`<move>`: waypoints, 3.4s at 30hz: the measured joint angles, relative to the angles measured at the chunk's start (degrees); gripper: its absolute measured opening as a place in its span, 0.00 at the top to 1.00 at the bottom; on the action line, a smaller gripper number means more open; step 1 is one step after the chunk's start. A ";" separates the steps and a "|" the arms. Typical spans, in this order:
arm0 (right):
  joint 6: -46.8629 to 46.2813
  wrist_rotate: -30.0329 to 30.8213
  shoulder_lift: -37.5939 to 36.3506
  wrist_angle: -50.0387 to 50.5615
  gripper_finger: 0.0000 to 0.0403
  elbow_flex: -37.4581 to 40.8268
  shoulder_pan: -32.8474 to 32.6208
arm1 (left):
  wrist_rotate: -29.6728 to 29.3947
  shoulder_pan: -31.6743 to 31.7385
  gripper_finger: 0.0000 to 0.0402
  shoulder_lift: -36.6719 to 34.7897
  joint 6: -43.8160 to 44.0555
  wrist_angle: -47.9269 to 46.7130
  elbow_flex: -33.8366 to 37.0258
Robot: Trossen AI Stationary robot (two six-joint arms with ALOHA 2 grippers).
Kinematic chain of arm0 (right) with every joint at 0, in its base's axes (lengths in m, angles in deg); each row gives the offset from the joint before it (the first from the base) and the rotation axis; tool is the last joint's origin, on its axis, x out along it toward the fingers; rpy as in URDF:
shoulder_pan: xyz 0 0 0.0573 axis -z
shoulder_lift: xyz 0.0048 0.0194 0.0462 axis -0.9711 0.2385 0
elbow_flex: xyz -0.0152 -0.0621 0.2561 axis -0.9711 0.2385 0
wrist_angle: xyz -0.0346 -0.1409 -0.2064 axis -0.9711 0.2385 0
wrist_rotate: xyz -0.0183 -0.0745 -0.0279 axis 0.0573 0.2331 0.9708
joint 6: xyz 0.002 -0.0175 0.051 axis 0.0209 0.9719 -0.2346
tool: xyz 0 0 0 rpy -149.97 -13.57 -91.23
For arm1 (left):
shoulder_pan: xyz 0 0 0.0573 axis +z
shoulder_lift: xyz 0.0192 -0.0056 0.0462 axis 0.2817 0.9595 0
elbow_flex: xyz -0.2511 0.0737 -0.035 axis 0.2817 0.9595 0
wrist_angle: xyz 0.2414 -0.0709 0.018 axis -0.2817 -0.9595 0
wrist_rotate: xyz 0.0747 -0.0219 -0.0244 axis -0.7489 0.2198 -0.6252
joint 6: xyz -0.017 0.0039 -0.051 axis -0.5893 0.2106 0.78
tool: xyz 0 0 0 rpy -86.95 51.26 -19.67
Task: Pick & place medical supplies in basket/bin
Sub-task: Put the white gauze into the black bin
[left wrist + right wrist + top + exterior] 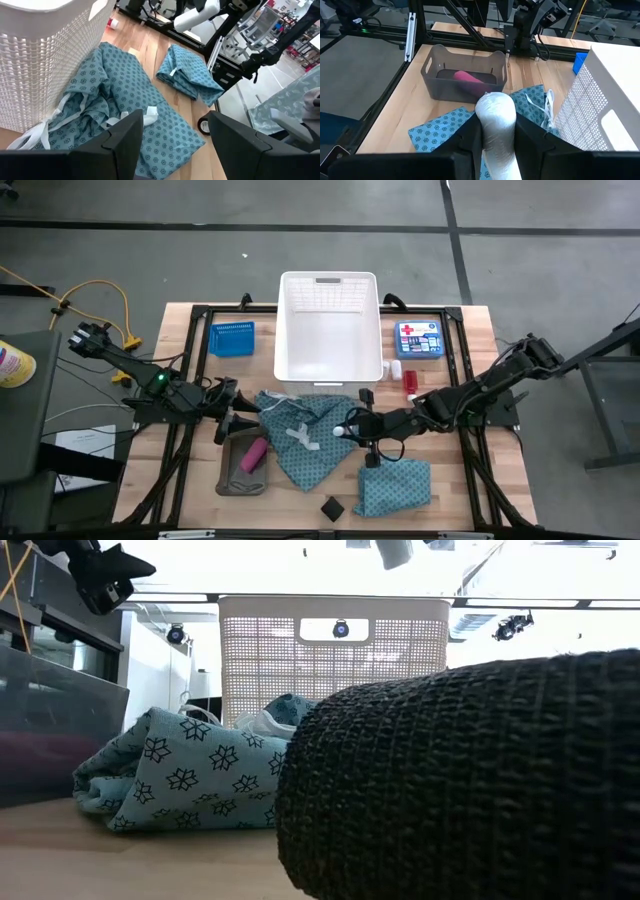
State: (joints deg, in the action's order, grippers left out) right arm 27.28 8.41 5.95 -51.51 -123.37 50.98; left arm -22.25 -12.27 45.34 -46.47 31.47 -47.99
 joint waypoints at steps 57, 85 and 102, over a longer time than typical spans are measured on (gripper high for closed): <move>4.50 -8.54 7.87 -28.09 0.80 0.02 9.80 | 5.70 10.47 0.46 31.76 -37.10 55.65 -0.07; 5.81 -13.55 8.52 -38.11 0.80 0.02 13.96 | 9.59 14.67 0.46 31.76 -39.68 60.01 -0.11; 4.58 -16.31 8.52 -41.61 0.80 0.02 15.27 | 10.03 15.15 0.46 31.74 -44.18 63.20 -0.15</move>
State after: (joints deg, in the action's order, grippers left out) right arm 31.86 -7.90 14.47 -93.12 -123.35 66.25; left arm -12.22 2.88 77.07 -90.65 94.67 -48.14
